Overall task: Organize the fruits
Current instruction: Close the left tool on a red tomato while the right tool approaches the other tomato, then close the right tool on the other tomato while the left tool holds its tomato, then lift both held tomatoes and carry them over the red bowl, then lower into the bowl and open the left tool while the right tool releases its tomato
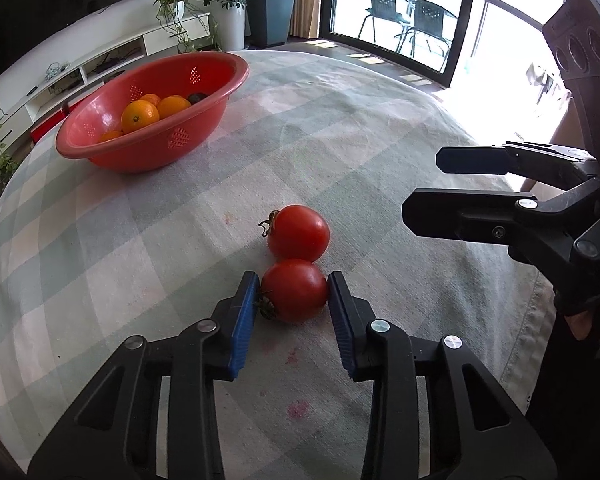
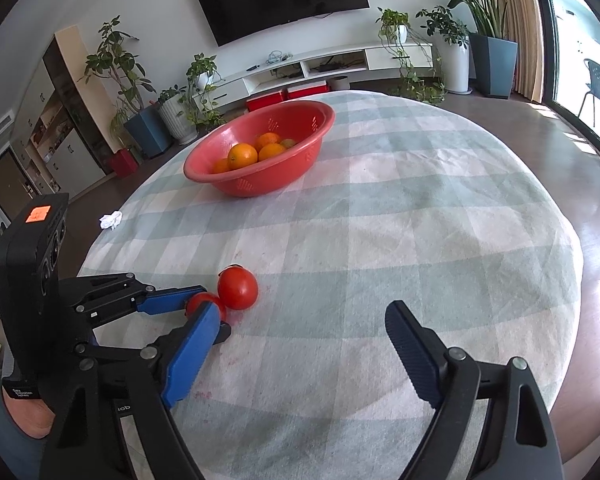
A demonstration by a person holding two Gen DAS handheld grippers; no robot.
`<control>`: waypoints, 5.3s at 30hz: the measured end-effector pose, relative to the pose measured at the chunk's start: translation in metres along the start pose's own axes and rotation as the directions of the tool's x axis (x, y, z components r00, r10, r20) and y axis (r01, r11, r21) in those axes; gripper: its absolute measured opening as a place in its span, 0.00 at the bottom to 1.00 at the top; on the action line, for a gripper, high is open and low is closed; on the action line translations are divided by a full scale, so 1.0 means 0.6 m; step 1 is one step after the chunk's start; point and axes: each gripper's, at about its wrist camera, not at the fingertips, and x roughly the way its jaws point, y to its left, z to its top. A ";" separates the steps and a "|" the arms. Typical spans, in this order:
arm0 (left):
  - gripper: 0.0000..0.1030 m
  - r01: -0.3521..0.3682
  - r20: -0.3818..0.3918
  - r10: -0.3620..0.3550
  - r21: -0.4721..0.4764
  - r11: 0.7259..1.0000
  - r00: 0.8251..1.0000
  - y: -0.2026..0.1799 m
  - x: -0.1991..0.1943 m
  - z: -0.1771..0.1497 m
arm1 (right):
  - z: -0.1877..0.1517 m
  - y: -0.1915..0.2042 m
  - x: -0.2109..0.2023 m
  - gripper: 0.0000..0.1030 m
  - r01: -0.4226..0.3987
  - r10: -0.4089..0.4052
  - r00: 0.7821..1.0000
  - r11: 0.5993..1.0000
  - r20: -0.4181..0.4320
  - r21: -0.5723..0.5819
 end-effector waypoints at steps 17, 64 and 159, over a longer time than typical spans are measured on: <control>0.31 0.019 0.032 -0.017 -0.066 0.998 0.999 0.020 -0.026 -0.005 | 0.000 0.013 0.012 0.82 0.007 -0.007 1.000 0.999 -0.023 -0.032; 0.30 0.025 -0.018 -0.027 -0.104 0.994 0.999 0.013 -0.036 -0.050 | 0.013 0.047 0.065 0.72 0.026 -0.038 0.996 0.988 -0.076 -0.154; 0.30 -0.065 0.126 0.089 -0.185 0.981 0.988 0.301 0.092 0.228 | 0.295 0.053 0.274 0.33 0.077 -0.108 0.988 0.963 -0.110 -0.257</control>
